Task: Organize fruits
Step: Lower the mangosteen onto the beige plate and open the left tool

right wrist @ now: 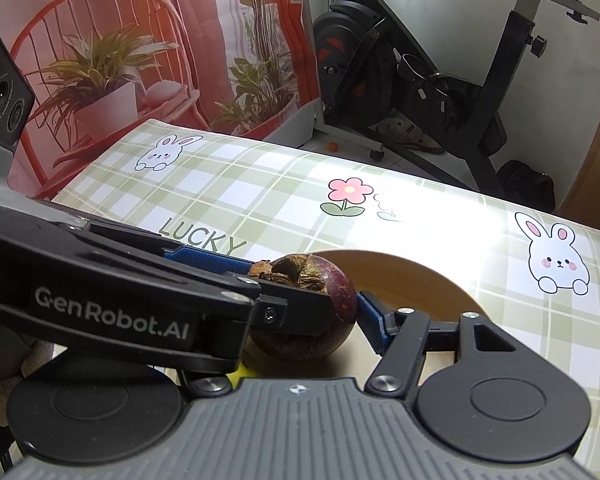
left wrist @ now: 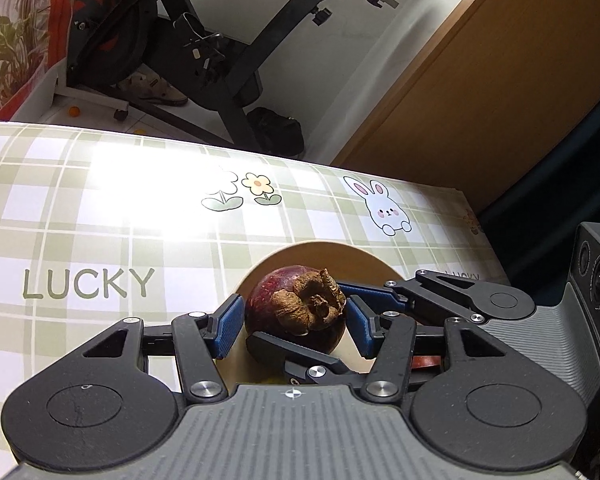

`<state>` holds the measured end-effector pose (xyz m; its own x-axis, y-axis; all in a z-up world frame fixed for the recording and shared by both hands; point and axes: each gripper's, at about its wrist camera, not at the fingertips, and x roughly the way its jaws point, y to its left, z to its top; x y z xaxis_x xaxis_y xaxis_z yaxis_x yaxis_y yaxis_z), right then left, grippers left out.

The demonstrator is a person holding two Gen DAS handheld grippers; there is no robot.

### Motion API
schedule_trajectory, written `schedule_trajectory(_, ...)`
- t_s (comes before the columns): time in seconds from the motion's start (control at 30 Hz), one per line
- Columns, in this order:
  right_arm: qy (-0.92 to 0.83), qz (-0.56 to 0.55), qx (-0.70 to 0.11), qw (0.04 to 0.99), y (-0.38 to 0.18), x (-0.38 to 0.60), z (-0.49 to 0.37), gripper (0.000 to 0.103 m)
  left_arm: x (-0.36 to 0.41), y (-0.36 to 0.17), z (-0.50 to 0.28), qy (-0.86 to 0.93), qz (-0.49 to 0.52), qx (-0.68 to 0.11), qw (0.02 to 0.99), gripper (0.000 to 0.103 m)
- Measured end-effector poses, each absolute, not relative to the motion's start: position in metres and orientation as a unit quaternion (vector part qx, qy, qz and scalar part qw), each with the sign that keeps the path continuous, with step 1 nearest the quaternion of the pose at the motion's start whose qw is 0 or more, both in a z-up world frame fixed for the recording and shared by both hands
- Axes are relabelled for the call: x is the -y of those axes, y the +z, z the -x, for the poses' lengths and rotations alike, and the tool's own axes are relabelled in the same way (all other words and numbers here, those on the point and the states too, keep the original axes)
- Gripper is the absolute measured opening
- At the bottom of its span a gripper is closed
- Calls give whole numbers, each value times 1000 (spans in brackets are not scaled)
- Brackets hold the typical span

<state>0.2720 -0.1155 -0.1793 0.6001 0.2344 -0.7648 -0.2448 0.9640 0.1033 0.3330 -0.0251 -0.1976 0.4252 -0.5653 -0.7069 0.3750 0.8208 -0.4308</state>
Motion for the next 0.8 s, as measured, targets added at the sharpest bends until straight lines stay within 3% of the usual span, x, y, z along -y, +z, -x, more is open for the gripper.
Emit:
schedule_trajectory(0.37,135,10,-418,898,-178,108,-268,65,17,-188,-315,-260,91,-429,860,59)
schedule_trajectory(0.8,159,1,-327,932,-139,116,-187,68,-4,-147,-255,-229,94,-370,895,61)
